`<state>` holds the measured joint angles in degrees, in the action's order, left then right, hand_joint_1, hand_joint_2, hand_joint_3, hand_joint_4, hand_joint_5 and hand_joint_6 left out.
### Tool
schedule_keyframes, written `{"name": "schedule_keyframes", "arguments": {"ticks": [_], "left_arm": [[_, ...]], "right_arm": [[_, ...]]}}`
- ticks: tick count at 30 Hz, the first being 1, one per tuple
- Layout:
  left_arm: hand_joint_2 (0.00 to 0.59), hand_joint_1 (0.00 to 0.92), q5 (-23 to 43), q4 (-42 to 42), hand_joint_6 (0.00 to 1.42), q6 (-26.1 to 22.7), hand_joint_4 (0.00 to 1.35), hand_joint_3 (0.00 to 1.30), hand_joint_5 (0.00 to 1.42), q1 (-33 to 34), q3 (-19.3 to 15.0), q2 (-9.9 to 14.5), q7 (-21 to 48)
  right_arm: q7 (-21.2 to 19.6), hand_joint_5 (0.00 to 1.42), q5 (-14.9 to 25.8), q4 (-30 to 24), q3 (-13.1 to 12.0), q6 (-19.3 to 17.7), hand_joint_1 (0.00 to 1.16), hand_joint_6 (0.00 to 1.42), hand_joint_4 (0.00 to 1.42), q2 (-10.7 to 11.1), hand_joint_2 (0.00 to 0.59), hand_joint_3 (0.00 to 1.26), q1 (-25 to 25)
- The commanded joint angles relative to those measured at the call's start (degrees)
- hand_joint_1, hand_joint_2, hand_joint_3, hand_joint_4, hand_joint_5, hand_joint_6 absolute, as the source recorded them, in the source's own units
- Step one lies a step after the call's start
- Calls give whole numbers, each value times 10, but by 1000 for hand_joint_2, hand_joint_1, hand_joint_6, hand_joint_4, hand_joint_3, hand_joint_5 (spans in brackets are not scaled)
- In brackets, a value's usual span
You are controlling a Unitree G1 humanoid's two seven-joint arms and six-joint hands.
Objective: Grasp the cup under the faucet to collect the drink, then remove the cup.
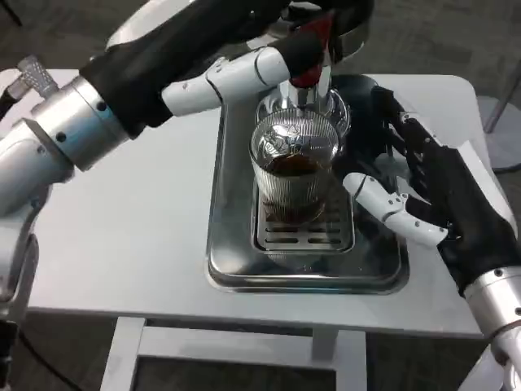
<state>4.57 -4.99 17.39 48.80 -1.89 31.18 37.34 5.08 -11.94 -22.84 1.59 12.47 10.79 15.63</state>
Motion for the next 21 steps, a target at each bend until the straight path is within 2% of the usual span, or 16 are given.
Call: {"name": "schedule_keyframes", "arguments": {"ticks": [1, 10, 21], "left_arm": [[135, 0, 12, 18, 380, 9, 184, 191, 273, -13, -11, -1, -7], [143, 0, 26, 49, 396, 8, 215, 210, 299, -22, -34, -3, -27], [138, 0, 40, 123, 408, 5, 238, 227, 322, -71, -89, 8, -63]], "right_arm": [[-1, 122, 1, -9, 3, -7, 538, 247, 76, -2, 290, 86, -10], [0, 122, 3, -13, 0, -7, 538, 247, 76, -1, 290, 94, -13], [0, 122, 7, -17, -5, -10, 538, 247, 76, -1, 290, 95, -16]]}}
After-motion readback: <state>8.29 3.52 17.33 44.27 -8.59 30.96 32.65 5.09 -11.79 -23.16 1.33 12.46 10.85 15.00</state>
